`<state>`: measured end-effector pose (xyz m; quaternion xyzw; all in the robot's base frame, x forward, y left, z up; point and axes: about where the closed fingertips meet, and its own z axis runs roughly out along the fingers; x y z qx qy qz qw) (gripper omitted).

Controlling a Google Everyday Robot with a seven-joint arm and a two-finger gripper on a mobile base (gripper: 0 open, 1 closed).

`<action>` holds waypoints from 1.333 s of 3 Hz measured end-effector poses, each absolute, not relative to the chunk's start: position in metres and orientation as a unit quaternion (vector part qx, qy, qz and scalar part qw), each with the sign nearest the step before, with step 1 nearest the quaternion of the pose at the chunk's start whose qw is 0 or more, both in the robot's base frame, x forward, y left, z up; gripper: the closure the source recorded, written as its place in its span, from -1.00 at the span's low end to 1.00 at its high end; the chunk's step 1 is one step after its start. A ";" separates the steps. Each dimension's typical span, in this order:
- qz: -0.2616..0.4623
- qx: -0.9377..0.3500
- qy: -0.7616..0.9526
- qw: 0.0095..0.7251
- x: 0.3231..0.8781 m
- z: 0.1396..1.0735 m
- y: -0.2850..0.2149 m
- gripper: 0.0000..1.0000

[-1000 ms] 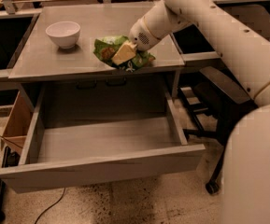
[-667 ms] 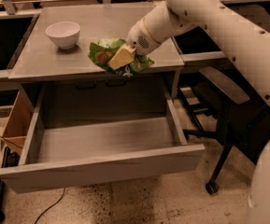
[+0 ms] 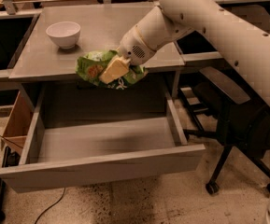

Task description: Place green rice chip bag into top drawer

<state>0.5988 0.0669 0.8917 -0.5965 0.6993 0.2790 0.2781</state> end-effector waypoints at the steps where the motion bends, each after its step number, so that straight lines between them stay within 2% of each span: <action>1: 0.293 -0.597 0.701 0.256 0.586 0.864 0.078 1.00; 4: 0.273 -0.525 0.768 0.245 0.609 0.757 0.126 1.00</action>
Offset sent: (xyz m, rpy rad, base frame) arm -0.0106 0.0421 -0.1181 -0.0418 0.1071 -0.1378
